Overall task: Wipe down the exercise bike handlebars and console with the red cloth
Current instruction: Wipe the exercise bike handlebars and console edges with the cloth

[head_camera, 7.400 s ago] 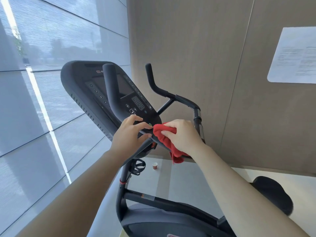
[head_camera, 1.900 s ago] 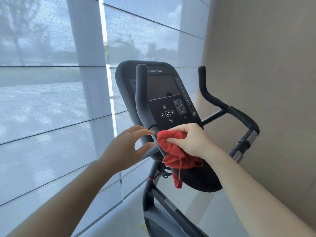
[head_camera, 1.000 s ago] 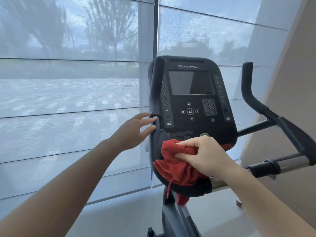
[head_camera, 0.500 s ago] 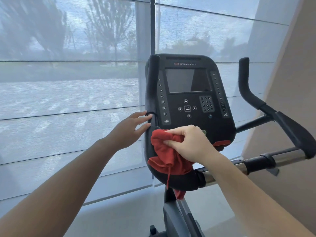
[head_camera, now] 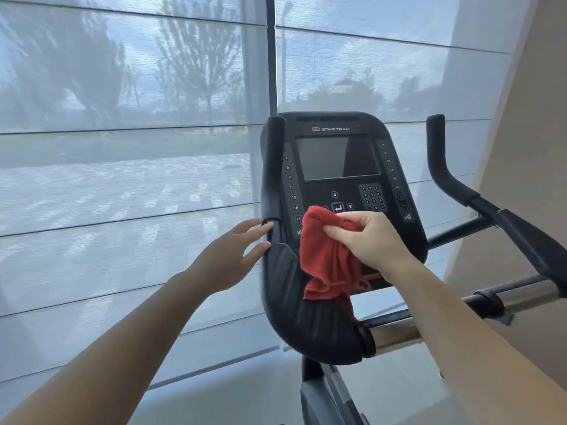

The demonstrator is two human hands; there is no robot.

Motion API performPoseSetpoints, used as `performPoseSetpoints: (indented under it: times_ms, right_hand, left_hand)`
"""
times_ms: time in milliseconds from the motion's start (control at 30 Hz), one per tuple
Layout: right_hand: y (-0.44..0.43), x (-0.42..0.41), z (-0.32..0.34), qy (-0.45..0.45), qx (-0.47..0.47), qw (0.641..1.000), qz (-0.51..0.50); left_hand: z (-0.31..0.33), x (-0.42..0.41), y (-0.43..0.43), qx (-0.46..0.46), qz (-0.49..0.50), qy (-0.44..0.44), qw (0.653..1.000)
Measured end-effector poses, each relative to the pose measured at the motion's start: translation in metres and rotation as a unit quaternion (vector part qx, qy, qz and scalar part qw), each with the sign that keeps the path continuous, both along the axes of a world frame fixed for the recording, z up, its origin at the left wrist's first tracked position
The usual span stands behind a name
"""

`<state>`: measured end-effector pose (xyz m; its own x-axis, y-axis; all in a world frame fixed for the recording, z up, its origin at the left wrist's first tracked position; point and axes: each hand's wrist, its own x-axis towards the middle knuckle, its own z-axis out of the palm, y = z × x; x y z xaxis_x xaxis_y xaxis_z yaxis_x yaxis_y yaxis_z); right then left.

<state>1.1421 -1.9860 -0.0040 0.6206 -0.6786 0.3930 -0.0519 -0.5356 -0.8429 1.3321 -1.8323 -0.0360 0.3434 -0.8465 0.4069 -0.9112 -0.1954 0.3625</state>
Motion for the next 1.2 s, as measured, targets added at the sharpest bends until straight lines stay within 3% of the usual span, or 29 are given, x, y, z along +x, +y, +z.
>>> performPoseSetpoints:
  times_ms: [133,300,433,533,633,833,1200]
  right_hand:
    - [-0.004,0.028,0.017,-0.038,-0.004,0.999,-0.026]
    - [0.013,0.069,0.034,-0.078,-0.105,0.990,-0.047]
    - [0.022,0.084,0.018,0.116,-0.158,0.975,0.103]
    - [0.014,0.086,0.009,0.151,-0.160,0.968,0.118]
    - [0.011,0.090,0.009,0.132,-0.154,0.975,0.087]
    - [0.009,0.082,0.001,0.067,-0.046,0.994,0.077]
    - [0.012,0.113,0.020,0.001,-0.131,0.990,-0.045]
  left_hand:
    - [0.010,0.006,0.002,-0.019,0.016,-0.007,1.000]
    - [0.023,0.021,0.003,-0.064,0.034,-0.006,0.997]
    - [0.022,0.030,0.005,-0.059,0.036,-0.019,0.997]
    - [0.021,0.034,0.002,-0.064,0.024,-0.027,0.997]
    - [0.022,0.035,-0.007,-0.083,-0.015,-0.030,0.996]
    - [0.016,0.038,-0.018,-0.090,-0.044,0.000,0.995]
    - [0.024,0.056,-0.029,-0.120,-0.030,-0.042,0.991]
